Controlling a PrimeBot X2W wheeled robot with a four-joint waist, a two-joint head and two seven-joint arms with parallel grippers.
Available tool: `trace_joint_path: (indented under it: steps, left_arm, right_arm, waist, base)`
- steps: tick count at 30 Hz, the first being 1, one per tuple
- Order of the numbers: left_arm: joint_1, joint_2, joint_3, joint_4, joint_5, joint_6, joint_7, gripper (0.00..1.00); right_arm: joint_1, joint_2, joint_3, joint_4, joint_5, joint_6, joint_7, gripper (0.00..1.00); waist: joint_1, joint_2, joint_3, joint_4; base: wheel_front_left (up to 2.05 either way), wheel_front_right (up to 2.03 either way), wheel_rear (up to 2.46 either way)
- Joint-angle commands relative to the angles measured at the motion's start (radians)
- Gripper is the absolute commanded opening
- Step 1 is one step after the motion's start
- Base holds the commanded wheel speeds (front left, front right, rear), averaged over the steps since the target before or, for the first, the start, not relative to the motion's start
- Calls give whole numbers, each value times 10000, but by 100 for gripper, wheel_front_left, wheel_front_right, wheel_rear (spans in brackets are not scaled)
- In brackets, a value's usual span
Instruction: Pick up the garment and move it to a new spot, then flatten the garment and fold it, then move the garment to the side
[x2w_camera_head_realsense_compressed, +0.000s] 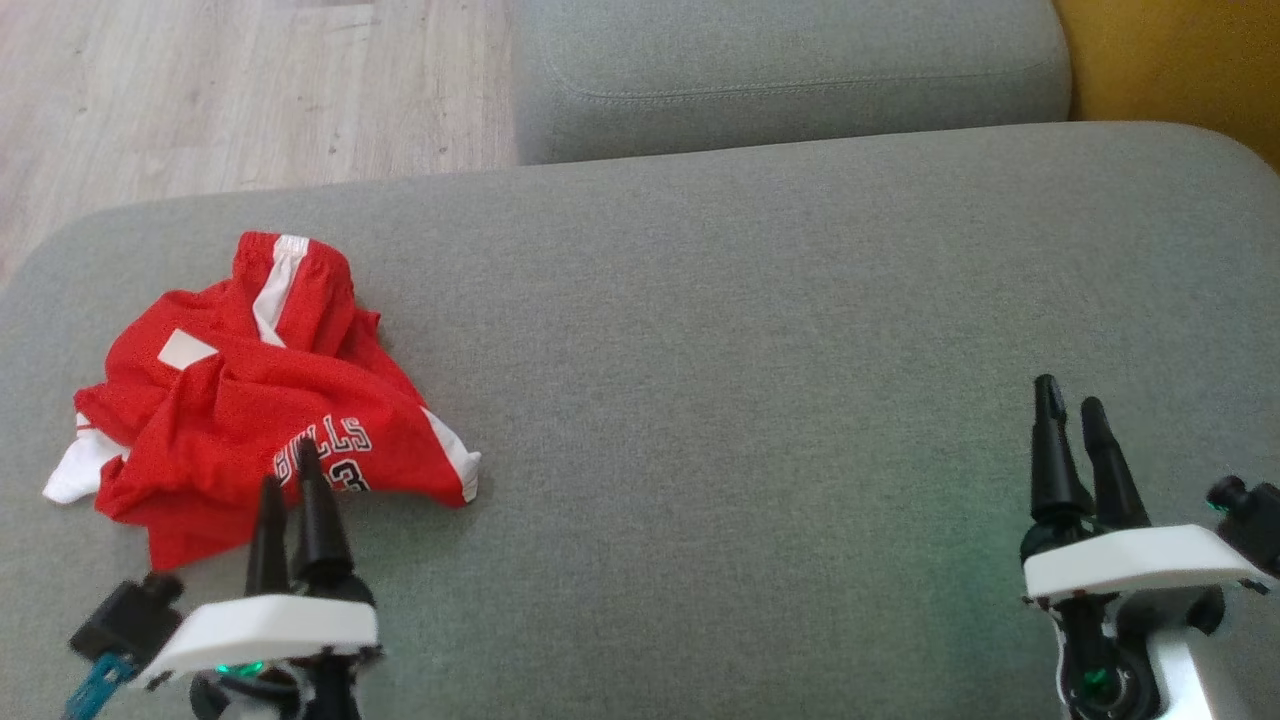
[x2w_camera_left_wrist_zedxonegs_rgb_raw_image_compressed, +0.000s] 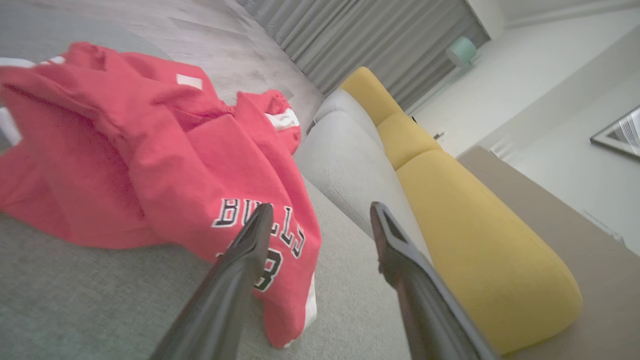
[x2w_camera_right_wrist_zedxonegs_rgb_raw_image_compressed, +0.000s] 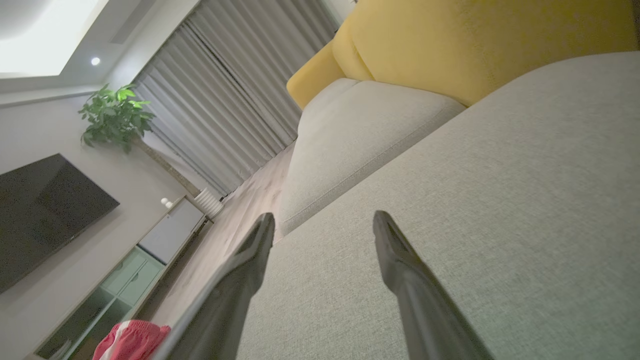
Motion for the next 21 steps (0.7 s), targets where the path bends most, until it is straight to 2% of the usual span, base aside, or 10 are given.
trace_joint_path:
  steps: [1,12,21]
  left_arm:
    - [-435,75,30,-419,398,20,-112,100]
    - [-473,180,-664,-582,2399,292,-406,100]
    - [-613,572,-1479,-509,3899,891,-698,100]
  right_arm:
    - [-424,-61,180,-431,-369,-4,-121,100]
    - [-419,-67,485,-555,-1931,-4,-416,100]
    - [-453,-73,683,-705,-3380,-5,-709,100]
  waist:
    - [0,0,3,-7]
    - [0,0,18,-56]
    - [0,0,102,-69]
  base:
    - [0,0,0]
    - [0,0,0]
    - [0,0,0]
